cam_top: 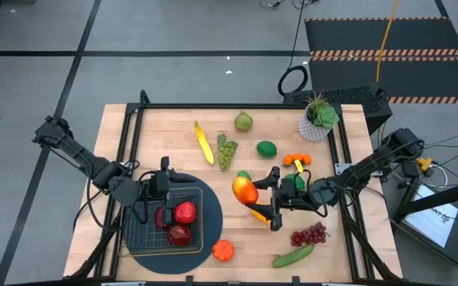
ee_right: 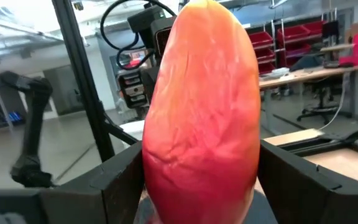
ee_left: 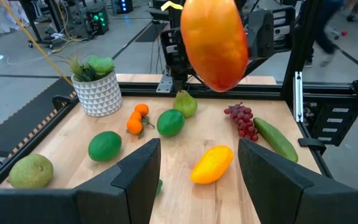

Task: Build produce basket
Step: Put the orange mango into the gold wire basket

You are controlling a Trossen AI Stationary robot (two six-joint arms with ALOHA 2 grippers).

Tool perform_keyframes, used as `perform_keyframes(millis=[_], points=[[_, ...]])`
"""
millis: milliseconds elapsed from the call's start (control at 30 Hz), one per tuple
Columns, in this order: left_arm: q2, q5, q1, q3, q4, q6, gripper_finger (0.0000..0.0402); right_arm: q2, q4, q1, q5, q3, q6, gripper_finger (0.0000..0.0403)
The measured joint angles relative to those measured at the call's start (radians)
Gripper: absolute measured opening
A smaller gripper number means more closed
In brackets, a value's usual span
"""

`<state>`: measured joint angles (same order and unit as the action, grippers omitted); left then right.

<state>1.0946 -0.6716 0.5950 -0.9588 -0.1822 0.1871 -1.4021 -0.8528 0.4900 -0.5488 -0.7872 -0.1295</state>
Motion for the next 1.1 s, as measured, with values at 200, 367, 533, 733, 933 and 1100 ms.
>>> perform_keyframes(millis=[200,367,533,733,933,1100], points=[[0.000,0.000,0.000,0.000,0.000,0.000,0.0214,0.000,0.032,-0.009,0.000,0.000,0.196,0.0277],[0.000,0.000,0.000,0.000,0.000,0.000,0.0214,0.000,0.035,-0.009,0.000,0.000,0.300,0.0277],[0.000,0.000,0.000,0.000,0.005,0.000,0.0214,0.000,0.035,-0.009,0.000,0.000,0.352,0.0277],[0.000,0.002,0.000,0.000,0.021,-0.002,0.0214,0.000,0.019,-0.012,0.000,0.000,0.362,0.0277],[0.000,0.029,0.000,0.000,0.038,-0.019,0.0214,0.000,0.020,-0.013,0.000,0.000,0.423,0.0277],[0.026,0.061,0.000,0.000,0.124,-0.075,0.0214,0.000,0.020,-0.013,0.002,0.000,0.357,0.0277]])
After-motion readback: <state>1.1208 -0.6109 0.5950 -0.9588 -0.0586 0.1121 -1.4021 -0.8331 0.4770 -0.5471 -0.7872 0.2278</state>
